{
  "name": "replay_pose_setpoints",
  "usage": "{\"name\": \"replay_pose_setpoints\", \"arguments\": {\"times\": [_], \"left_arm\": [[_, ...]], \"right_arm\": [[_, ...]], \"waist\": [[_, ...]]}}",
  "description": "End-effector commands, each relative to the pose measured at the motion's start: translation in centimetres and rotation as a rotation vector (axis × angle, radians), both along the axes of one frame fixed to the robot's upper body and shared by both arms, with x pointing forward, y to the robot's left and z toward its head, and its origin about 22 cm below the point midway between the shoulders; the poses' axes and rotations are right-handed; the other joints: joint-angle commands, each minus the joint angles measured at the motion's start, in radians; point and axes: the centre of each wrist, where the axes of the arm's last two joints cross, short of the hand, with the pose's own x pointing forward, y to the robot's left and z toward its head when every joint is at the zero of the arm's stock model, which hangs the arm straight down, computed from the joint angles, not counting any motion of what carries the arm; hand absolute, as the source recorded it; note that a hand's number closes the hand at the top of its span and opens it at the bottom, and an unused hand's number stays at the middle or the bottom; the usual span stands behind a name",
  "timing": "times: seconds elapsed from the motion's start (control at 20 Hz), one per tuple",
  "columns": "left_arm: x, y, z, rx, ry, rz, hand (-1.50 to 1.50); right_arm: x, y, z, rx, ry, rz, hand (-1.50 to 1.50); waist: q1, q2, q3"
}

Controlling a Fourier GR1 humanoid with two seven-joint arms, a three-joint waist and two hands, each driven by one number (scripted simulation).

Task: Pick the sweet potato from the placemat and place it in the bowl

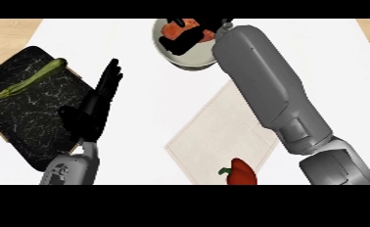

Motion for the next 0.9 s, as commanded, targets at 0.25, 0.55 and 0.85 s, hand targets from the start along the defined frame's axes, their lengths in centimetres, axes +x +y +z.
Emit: {"name": "replay_pose_setpoints", "arguments": {"times": [0.25, 0.55, 0.85], "left_arm": [[0.4, -2.2, 0.7, -0.009, -0.011, -0.021, 0.00], [1.0, -1.5, 0.9, 0.001, -0.021, -0.033, 0.00], [0.7, -1.0, 0.1, -0.011, -0.007, -0.036, 0.00]], "right_arm": [[2.3, -3.7, -5.2, -0.055, 0.212, -0.032, 1.50], [2.6, -3.9, -5.6, -0.031, 0.325, 0.141, -1.50], [3.1, -5.1, -4.6, 0.260, 0.284, 0.194, -1.50]], "waist": [[0.021, 0.011, 0.001], [0.032, 0.017, 0.001], [0.019, 0.011, 0.001]]}}
